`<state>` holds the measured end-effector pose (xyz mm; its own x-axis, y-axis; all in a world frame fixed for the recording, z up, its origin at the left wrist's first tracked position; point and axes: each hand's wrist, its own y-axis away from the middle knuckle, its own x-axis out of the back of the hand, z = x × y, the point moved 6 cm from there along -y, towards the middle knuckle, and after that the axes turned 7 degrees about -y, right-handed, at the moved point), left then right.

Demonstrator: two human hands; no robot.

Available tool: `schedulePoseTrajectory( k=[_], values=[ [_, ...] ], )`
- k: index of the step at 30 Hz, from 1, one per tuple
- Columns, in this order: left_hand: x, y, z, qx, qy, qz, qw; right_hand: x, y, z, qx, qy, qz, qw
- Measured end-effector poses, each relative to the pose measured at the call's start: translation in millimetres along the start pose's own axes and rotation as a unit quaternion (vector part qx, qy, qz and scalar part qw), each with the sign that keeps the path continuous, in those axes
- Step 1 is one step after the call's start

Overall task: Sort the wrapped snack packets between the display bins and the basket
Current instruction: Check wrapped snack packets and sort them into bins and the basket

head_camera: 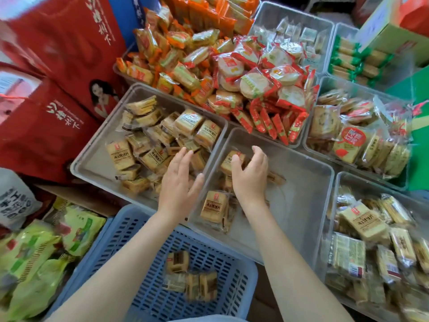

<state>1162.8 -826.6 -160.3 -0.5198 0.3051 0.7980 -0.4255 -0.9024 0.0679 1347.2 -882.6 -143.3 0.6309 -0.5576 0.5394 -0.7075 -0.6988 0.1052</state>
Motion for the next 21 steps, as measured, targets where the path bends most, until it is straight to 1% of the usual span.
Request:
schedulePoseTrajectory(
  k=[2,3,4,6,7,9,11,12,15,18,21],
  values=[
    [25.6,-21.3,-7.2,0.027,-0.001,0.051,0.998,-22.2,-5.0,-25.9,0.014,-0.044,-0.066,0.997],
    [36.7,-33.9,-8.9,0.032,-0.001,0.067,0.997,-33.4,-8.2,-38.0,0.027,-0.049,-0.094,0.994],
    [45.1,-47.8,-10.0,0.031,0.0,0.075,0.997,-44.5,-12.4,-47.9,0.041,-0.045,-0.116,0.991],
    [52.9,-76.6,-12.2,0.027,-0.001,0.066,0.997,-63.9,-22.8,-61.9,0.06,-0.026,-0.148,0.987],
    [52.5,-89.7,-14.6,0.03,-0.001,0.053,0.998,-71.8,-29.0,-65.0,0.065,-0.003,-0.16,0.985],
    [48.4,-110.0,-20.7,0.05,-0.007,0.021,0.999,-83.5,-43.9,-63.8,0.081,0.089,-0.172,0.978],
    [43.4,-119.9,-26.0,0.068,-0.016,-0.004,0.998,-90.6,-55.1,-56.7,0.097,0.182,-0.19,0.96],
    [41.6,-121.9,-28.0,0.077,-0.014,-0.01,0.997,-93.0,-58.7,-52.4,0.103,0.209,-0.199,0.952],
    [40.4,-124.4,-32.6,0.101,-0.005,-0.009,0.995,-98.1,-63.9,-46.0,0.121,0.25,-0.202,0.939],
    [39.8,-126.7,-39.0,0.124,0.042,-0.014,0.991,-101.8,-68.5,-46.3,0.121,0.263,-0.172,0.942],
    [42.1,-125.4,-44.7,0.113,0.1,0.002,0.989,-102.7,-76.7,-49.1,0.118,0.25,-0.149,0.95]
  ],
)
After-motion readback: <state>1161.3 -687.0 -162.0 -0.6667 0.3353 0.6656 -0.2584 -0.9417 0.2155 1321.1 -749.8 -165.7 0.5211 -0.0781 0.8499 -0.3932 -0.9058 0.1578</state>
